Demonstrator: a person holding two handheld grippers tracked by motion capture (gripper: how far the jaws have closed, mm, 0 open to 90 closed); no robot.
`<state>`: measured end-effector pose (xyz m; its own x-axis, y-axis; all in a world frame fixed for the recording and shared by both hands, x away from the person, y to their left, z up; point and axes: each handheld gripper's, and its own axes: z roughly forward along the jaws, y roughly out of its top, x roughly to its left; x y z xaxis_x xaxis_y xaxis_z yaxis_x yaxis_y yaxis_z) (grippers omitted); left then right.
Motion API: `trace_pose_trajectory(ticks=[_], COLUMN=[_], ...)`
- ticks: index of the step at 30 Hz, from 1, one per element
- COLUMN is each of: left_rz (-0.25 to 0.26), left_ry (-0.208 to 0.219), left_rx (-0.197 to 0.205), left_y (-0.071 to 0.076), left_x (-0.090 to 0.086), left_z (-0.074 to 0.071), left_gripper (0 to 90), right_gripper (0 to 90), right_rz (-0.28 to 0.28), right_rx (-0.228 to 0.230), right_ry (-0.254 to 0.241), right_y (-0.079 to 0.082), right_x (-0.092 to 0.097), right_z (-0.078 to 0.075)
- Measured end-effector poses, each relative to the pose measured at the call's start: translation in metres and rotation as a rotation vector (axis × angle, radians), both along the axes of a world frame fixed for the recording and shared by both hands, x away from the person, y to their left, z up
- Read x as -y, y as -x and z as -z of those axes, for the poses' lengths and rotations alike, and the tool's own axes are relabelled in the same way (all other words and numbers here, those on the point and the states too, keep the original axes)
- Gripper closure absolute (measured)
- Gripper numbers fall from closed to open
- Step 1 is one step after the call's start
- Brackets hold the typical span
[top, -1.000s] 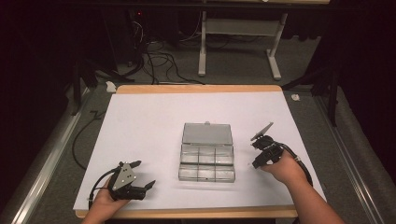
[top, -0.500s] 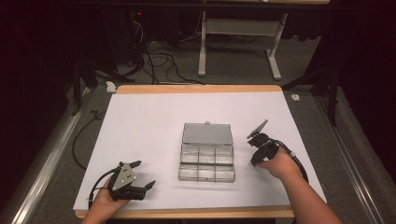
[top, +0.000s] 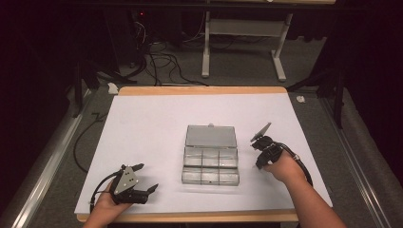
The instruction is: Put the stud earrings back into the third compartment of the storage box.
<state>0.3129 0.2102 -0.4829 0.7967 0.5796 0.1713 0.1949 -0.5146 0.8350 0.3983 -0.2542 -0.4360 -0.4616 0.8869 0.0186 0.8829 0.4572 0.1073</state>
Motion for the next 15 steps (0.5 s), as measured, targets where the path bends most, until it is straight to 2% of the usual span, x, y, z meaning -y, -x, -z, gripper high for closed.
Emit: trace_pose_trajectory(ticks=[3,5,8,10,15], left_rz=[-0.003,-0.001,-0.002,-0.001,-0.001], left_ry=[-0.001,-0.001,-0.002,-0.003,-0.001], left_rx=[-0.011,-0.001,-0.009,0.0,-0.004], left_y=[-0.001,0.0,-0.001,0.0,0.0], left_x=[0.0,0.0,0.0,0.0,0.0], left_z=[0.0,0.0,0.0,0.0,0.0], left_gripper=[13.7,13.7,13.7,13.7,13.7], right_gripper=[86.7,86.6,86.6,86.6,86.6], right_rz=[0.003,-0.013,-0.019,-0.007,-0.046], right_rx=[0.001,0.012,0.018,0.018,0.032], right_ry=[-0.016,-0.02,-0.02,-0.024,-0.019], right_y=[0.001,0.001,0.003,0.004,0.005], right_x=[-0.001,-0.001,-0.004,-0.007,-0.013], right_z=[-0.005,-0.014,-0.022,-0.027,-0.037])
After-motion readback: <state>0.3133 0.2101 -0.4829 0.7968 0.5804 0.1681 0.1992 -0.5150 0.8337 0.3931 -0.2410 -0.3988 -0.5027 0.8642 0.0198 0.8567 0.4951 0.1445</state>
